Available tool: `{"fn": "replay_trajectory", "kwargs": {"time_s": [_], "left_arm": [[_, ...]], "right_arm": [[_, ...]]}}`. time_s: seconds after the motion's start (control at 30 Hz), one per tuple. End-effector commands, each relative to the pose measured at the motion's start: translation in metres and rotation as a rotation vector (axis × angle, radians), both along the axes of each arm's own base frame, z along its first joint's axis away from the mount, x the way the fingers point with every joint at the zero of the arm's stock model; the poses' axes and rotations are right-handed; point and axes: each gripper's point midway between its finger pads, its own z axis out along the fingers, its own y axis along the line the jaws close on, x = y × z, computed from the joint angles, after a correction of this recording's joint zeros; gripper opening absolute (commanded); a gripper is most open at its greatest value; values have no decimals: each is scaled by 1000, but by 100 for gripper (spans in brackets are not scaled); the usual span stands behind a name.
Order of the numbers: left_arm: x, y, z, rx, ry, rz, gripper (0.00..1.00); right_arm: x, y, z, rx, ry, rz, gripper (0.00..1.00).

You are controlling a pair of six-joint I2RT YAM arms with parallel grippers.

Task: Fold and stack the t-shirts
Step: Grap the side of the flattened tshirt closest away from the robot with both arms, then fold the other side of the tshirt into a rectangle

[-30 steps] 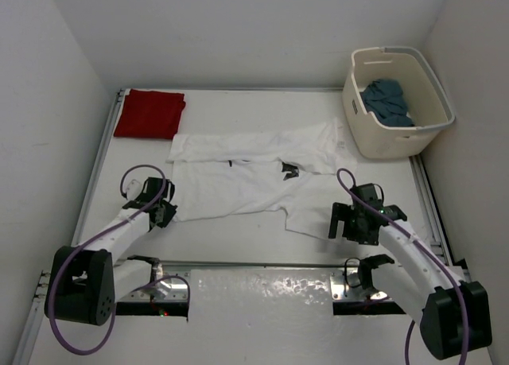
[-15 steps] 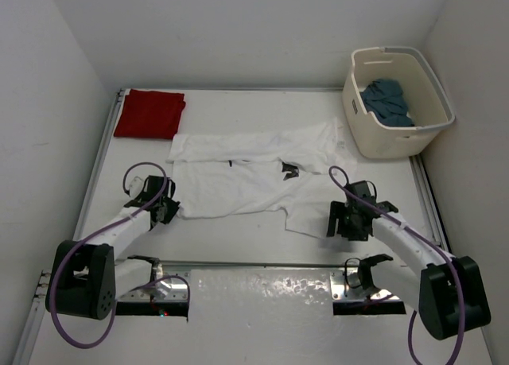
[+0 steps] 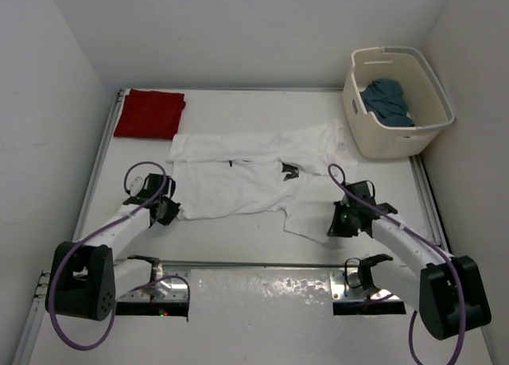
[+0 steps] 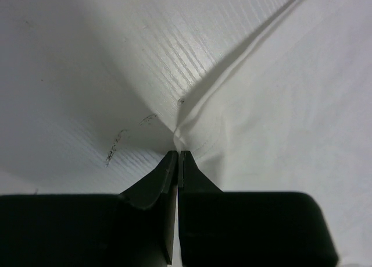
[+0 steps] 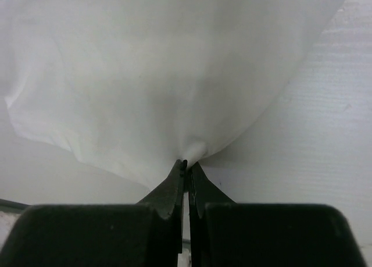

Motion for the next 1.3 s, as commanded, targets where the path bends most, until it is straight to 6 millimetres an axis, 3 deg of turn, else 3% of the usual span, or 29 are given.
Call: {"fn": "replay_trajectory", "kwargs": {"time_s": [0.0,0.27,0.4,0.5,0.57,0.67,0.87,0.97,1.27], "left_arm": [[15,-2,24,-7,-56,-10,0],[42,-3,53,-13,-132,-2,0],[69,-4,72,-15,-178,5,0],[92,-1,81,-15,-191,11,0],[108,-1,84,-20,-198,7,0],[127,1,88,-31,-206,10,0],[149,33,86,-17,-188,85,0],[165,38,86,-2,-182,84,0],[211,44,91,19,-215,84,0]], "right_arm": [[18,4,26,13,-59,-17,0],[69,14,73,63,-116,-47,0],[112,15,107,81,-196,-81,0],[137,13,118,77,-208,-94,0],[150,13,117,87,-192,-103,0],[178,14,131,108,-231,-128,0],[240,8,140,118,-264,-189,0],[266,5,150,122,-306,-202,0],[311,-12,142,93,-305,-244,0]]}}
